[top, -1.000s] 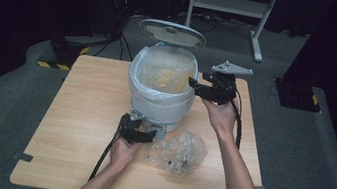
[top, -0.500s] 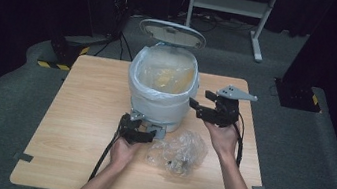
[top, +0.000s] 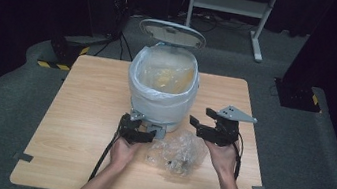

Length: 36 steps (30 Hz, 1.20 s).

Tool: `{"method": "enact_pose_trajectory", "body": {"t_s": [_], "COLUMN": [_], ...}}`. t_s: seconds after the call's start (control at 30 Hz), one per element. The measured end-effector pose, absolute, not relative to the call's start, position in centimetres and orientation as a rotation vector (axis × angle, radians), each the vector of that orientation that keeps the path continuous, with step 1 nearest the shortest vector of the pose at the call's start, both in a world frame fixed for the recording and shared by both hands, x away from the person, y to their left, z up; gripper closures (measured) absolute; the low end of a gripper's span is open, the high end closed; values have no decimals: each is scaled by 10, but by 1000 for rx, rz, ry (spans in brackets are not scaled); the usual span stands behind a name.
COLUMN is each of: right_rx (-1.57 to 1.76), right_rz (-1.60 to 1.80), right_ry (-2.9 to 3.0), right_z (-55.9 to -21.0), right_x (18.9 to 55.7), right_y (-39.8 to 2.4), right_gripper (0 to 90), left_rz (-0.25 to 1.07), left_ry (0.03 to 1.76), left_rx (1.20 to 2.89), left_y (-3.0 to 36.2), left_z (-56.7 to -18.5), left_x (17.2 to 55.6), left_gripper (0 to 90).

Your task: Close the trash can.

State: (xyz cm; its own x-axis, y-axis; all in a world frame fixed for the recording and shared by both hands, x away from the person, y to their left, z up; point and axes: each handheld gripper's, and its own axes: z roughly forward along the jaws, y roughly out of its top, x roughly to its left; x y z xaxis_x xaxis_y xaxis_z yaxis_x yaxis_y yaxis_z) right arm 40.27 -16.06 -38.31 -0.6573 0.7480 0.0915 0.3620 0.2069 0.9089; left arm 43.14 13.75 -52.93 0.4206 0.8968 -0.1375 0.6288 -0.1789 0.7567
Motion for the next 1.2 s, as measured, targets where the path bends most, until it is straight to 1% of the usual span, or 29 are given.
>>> {"method": "enact_pose_trajectory", "body": {"t_s": [0.4,0.73,0.97,1.2], "right_rx": [1033,1070,1095,1069], "right_rz": [1414,1345,1336,1305], "right_ry": [2158,2205,2203,2227], "right_z": [-407,-434,-445,-456], "right_x": [374,356,349,344], "right_y": [-160,-153,-152,-147], "right_gripper": [278,225,199,193], "left_rz": [439,439,440,446], "left_ry": [1297,1298,1298,1298], "left_rx": [1903,1902,1902,1904], "left_y": [137,137,137,138], "left_z": [-529,-529,-529,-529], "left_x": [431,431,431,431], "left_gripper": [136,136,137,137]}}
